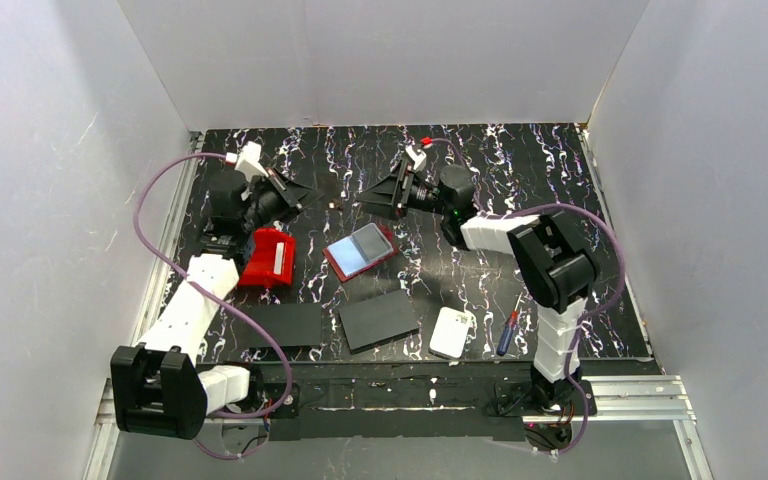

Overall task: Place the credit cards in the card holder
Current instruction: Pick up the credit card from the storage box.

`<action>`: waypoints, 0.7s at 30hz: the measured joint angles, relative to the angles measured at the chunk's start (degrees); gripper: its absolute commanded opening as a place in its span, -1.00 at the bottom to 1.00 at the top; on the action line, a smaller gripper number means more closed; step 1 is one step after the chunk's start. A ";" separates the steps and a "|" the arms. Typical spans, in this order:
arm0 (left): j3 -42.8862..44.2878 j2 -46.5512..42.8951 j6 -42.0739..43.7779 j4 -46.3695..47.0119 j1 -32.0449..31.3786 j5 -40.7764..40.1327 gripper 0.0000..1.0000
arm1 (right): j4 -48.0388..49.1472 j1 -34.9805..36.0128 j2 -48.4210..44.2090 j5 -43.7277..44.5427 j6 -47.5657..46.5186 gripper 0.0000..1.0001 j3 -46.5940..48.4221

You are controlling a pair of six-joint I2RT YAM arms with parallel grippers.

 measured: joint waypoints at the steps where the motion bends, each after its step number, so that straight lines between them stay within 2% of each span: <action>1: -0.86 0.05 -1.88 2.59 -0.73 0.37 -1.00 | 4.23 0.13 1.24 -0.15 3.54 0.60 -0.09; 4: -2.63 0.09 -6.70 9.46 -3.12 0.69 -1.00 | 13.20 0.85 3.56 -0.59 11.56 0.39 -0.10; 7: -3.31 0.14 -9.63 14.05 -5.03 0.59 -1.00 | 18.11 1.33 3.68 -0.84 15.74 0.01 -0.10; 10: -3.56 0.25 -10.92 16.37 -6.08 0.42 -1.00 | 21.70 1.55 3.66 -0.90 18.24 -0.87 -0.10; 11: -3.65 0.39 -11.10 16.60 -6.28 0.26 -1.00 | 22.93 1.55 3.66 -0.82 19.30 -0.96 -0.12; 12: -3.81 0.60 -11.26 16.85 -6.38 -0.02 -0.92 | 24.22 1.53 3.55 -0.81 20.19 -0.97 -0.16; 14: -4.25 0.91 -12.12 17.22 -6.27 -0.28 -0.57 | 25.75 1.47 3.21 -0.86 21.32 -0.97 -0.32; 16: -4.22 1.34 -12.77 18.11 -6.43 0.26 -0.50 | 26.10 1.32 3.13 -0.96 21.91 -0.97 -0.57; 17: -4.10 1.75 -13.29 18.43 -6.50 0.83 -0.54 | 26.14 1.27 3.13 -1.16 22.24 -0.97 -0.64; 20: -3.45 3.96 -14.70 19.22 -6.53 2.70 -0.97 | 26.25 1.24 3.13 -2.19 22.90 -0.97 -0.69; 21: -3.28 4.80 -15.01 19.38 -6.57 3.13 -1.00 | 26.25 1.24 3.13 -2.69 23.03 -0.97 -0.74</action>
